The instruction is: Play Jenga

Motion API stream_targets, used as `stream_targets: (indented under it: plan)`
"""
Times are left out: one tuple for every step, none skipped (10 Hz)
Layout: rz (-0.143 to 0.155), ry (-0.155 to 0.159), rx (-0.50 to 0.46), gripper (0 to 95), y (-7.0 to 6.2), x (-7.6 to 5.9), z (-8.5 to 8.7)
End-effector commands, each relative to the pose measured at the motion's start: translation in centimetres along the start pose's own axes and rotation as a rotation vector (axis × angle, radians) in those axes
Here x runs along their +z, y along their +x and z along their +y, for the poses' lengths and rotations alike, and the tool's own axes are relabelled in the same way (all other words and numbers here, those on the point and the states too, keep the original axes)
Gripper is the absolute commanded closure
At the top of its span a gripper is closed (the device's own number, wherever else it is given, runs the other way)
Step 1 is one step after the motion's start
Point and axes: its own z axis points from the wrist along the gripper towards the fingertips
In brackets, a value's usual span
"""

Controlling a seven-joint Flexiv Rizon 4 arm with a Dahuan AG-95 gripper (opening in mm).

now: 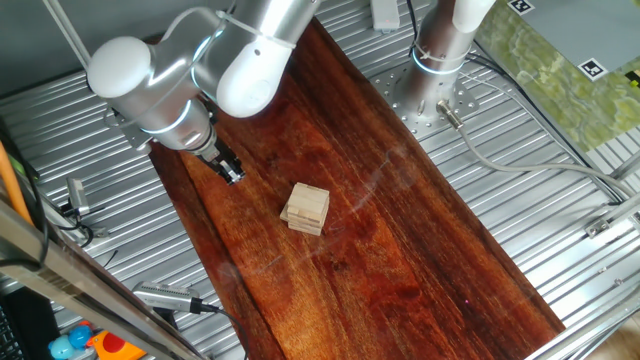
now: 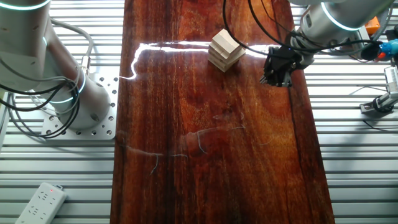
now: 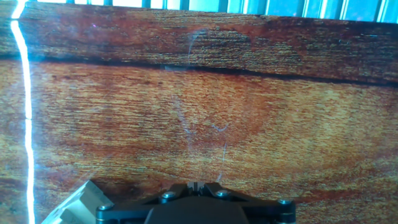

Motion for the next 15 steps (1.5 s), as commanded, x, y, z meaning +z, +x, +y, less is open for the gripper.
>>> stream_targets:
  plan:
    - [0.0,0.002,-0.013,95.0,-0.03,0.05,-0.02]
    - [-0.001,0.001,-0.016,95.0,-0.03,0.05,-0.02]
    - [-0.001,-0.001,-0.027,95.0,0.07,-0.02,-0.07]
    - [-0.006,-0.001,-0.034,95.0,0.24,0.02,-0.16]
    - [-0.009,0.002,-0.031,95.0,0.26,0.02,-0.17]
    - [-0.009,0.004,-0.027,95.0,0.24,0.09,-0.17]
    - [-0.008,0.004,-0.026,95.0,0.25,0.11,-0.18]
    - [-0.01,0.002,-0.023,95.0,0.25,0.13,-0.18]
    - [-0.007,0.001,-0.021,95.0,0.25,0.13,-0.18]
    - [-0.007,0.001,-0.018,95.0,0.25,0.13,-0.18]
    - [-0.005,0.003,-0.021,95.0,0.25,0.13,-0.18]
    - [-0.011,-0.001,-0.051,95.0,0.25,0.13,-0.18]
    - [-0.011,-0.005,-0.058,95.0,0.25,0.13,-0.18]
    - [-0.007,-0.01,-0.07,95.0,0.25,0.13,-0.18]
    - [-0.008,-0.011,-0.076,95.0,0.25,0.13,-0.18]
